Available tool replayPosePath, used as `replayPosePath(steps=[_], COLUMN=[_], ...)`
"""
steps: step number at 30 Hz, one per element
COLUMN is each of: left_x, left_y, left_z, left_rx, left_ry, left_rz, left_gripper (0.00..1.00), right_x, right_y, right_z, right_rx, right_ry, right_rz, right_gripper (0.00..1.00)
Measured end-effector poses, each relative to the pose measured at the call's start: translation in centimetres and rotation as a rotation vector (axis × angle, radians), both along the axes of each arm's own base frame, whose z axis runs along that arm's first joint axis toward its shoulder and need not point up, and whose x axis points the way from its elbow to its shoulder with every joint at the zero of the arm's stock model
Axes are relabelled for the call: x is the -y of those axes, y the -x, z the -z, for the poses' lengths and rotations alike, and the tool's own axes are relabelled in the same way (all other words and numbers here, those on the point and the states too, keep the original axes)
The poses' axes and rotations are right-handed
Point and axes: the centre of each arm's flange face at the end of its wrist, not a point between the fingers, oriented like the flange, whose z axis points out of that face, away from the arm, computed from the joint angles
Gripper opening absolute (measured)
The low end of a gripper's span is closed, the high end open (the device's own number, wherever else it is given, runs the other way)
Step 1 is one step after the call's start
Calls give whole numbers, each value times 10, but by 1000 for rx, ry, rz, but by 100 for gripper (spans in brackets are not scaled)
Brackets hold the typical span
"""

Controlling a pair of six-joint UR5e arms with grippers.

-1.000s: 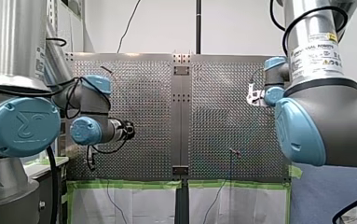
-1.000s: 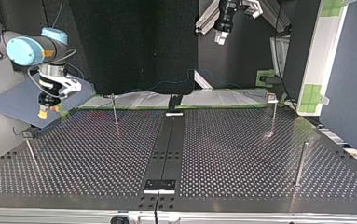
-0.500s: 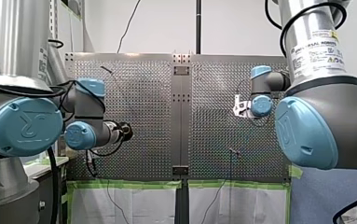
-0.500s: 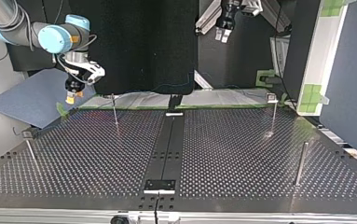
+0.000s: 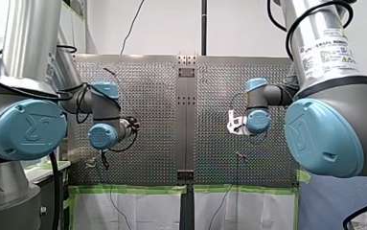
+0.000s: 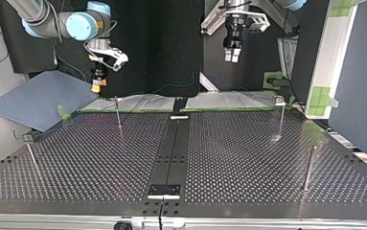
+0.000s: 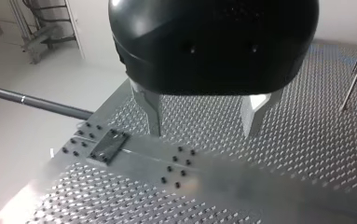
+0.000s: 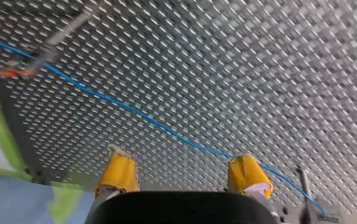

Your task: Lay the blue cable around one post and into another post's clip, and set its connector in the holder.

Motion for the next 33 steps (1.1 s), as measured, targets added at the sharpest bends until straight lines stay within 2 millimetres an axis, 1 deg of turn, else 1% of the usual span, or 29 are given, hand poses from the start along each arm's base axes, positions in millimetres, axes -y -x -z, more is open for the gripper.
replayPosePath(steps=[3, 6, 13, 19, 22, 24, 28, 31, 32, 33], left_x=[1, 1, -1, 0, 1, 3, 9, 15, 17, 19], left_y=[-8, -12, -16, -20, -22, -25, -35, -44, -47, -50], left_z=[0, 4, 15, 16, 17, 18, 19, 19, 19, 20], left_rx=[15, 20, 13, 30, 40, 47, 68, 89, 95, 102], left_ry=[-16, -37, -64, -62, -57, -52, -38, -20, -14, -7], left_rz=[-20, -29, -41, -37, -22, -14, 2, 22, 26, 29], left_gripper=[84, 84, 84, 84, 84, 84, 84, 84, 87, 87], right_x=[-4, -5, -2, 2, 3, 3, 1, -1, -2, -2], right_y=[-2, -1, 14, 21, 22, 21, 17, 14, 14, 14], right_z=[8, 10, 17, 20, 23, 28, 43, 49, 50, 51], right_rx=[-8, -10, -15, -18, -24, -31, -48, -59, -62, -65], right_ry=[-12, -17, -33, -35, -38, -45, -65, -77, -79, -82], right_rz=[-6, -6, 29, 39, 26, 11, -27, -48, -52, -54], right_gripper=[98, 98, 98, 98, 98, 98, 98, 98, 98, 98])
